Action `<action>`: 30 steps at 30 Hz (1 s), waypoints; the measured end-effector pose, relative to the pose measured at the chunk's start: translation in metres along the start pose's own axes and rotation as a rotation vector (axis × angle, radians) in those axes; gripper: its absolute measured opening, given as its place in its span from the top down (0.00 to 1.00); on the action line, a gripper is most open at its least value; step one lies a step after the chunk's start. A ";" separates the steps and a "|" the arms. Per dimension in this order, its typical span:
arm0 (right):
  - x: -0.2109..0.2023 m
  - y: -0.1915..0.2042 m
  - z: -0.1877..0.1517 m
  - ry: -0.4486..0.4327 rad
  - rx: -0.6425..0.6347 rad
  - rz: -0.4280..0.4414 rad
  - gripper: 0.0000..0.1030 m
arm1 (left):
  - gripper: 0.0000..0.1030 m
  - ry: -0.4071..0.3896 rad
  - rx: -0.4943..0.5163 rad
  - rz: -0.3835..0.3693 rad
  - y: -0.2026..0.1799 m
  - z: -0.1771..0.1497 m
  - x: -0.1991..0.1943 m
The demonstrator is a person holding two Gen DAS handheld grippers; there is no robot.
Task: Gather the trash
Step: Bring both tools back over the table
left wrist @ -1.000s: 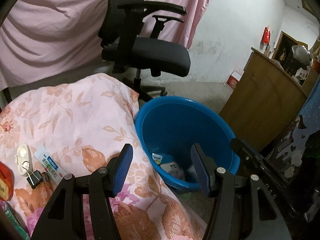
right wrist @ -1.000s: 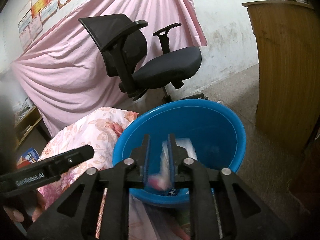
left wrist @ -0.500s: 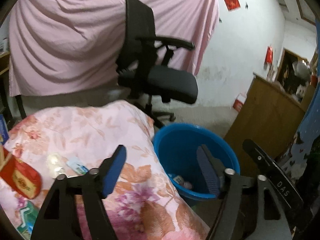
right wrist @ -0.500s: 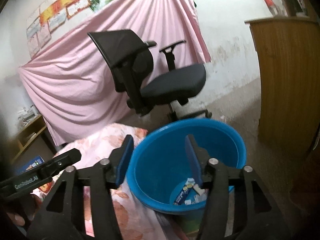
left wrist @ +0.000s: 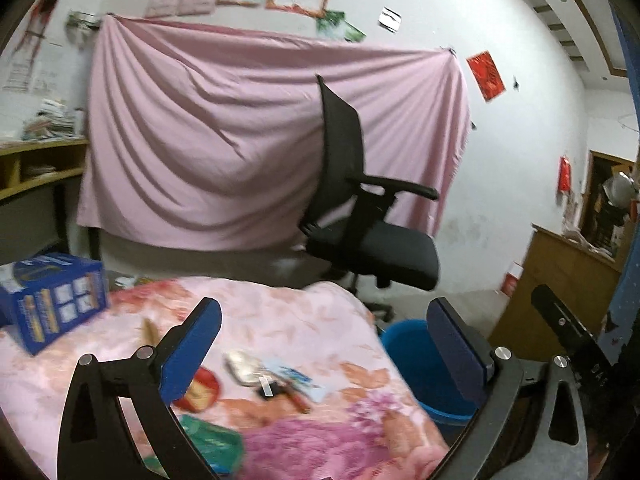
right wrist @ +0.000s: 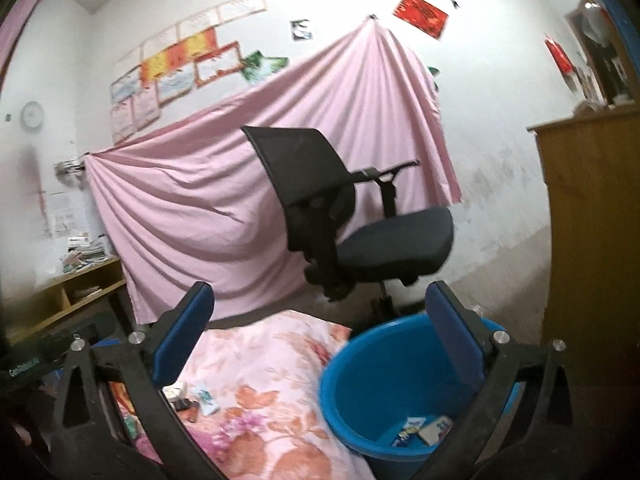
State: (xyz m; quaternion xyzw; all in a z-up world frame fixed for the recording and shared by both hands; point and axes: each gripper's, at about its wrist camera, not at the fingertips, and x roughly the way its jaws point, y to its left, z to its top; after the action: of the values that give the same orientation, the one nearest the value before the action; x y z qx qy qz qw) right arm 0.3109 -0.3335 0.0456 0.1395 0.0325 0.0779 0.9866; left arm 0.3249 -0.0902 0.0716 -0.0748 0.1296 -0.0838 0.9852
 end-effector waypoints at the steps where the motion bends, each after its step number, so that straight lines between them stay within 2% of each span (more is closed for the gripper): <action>1: -0.001 0.006 0.000 -0.007 -0.014 0.013 0.00 | 0.02 -0.012 -0.003 0.013 0.006 -0.001 -0.006; 12: -0.018 0.075 -0.010 -0.048 -0.184 0.155 0.00 | 0.02 -0.088 -0.020 0.156 0.060 -0.020 -0.054; 16: -0.019 0.094 -0.017 -0.032 -0.242 0.197 0.00 | 0.02 -0.092 -0.018 0.188 0.077 -0.027 -0.067; 22: -0.009 0.113 -0.032 0.047 -0.312 0.227 0.00 | 0.02 -0.055 -0.011 0.211 0.094 -0.043 -0.076; 30: 0.020 0.117 -0.051 0.234 -0.348 0.208 0.00 | 0.02 0.055 -0.033 0.210 0.112 -0.066 -0.069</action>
State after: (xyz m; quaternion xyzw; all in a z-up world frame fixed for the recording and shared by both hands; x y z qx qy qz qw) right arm 0.3095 -0.2058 0.0286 -0.0403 0.1181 0.1992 0.9720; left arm 0.2579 0.0233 0.0069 -0.0748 0.1651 0.0199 0.9832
